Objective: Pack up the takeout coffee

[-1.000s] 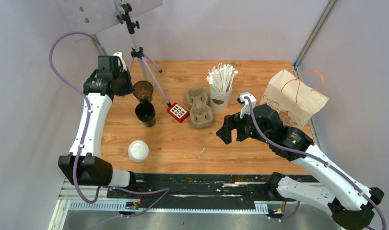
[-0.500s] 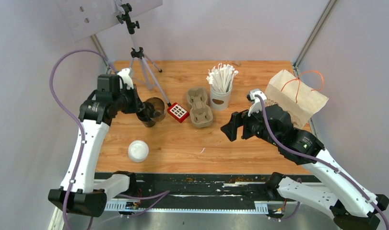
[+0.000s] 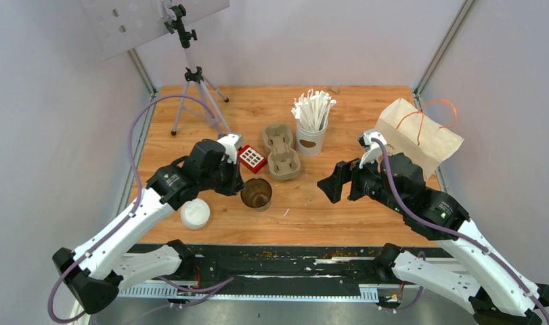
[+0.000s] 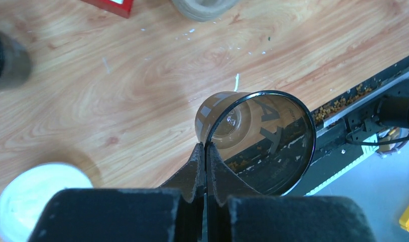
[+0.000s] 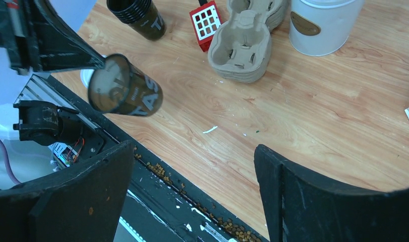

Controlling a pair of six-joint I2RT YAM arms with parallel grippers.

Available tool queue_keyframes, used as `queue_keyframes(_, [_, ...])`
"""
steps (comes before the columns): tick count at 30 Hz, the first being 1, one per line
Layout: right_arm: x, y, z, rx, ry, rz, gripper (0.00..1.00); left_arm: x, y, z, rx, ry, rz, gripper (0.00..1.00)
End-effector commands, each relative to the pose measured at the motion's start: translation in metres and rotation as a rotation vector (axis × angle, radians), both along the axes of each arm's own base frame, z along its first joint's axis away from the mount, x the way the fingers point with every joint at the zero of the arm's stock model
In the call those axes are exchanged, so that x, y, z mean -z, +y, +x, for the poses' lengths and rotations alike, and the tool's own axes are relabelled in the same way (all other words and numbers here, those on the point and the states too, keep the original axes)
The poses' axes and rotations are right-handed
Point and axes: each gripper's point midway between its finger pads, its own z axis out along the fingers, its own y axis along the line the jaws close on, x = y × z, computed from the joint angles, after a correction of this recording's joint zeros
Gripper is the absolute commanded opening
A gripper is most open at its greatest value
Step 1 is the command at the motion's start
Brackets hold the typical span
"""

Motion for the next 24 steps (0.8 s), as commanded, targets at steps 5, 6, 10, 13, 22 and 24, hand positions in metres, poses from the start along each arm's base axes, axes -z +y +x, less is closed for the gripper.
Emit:
queue_keyframes(5, [-0.002, -0.008, -0.002, 0.030, -0.002, 0.011, 0.89, 0.010, -0.059, 0.011, 0.043, -0.084, 0.022, 0.00])
queue_keyframes(6, [-0.002, -0.010, -0.003, 0.034, -0.002, 0.013, 0.89, 0.011, -0.065, 0.011, 0.052, -0.089, 0.017, 0.00])
queue_keyframes(10, [-0.001, -0.017, -0.005, 0.052, -0.012, 0.016, 0.89, 0.019, -0.075, 0.012, 0.057, -0.104, 0.037, 0.00])
queue_keyframes(13, [0.003, -0.019, -0.006, 0.058, -0.009, 0.012, 0.89, 0.027, -0.077, 0.013, 0.051, -0.111, 0.019, 0.00])
queue_keyframes(22, [0.011, -0.023, -0.006, 0.089, 0.024, 0.004, 0.87, 0.074, -0.075, 0.009, 0.032, -0.017, 0.093, 0.00])
queue_keyframes(24, [0.013, -0.018, -0.009, 0.060, 0.036, 0.006, 0.87, 0.082, -0.079, 0.007, 0.045, 0.006, 0.089, 0.00])
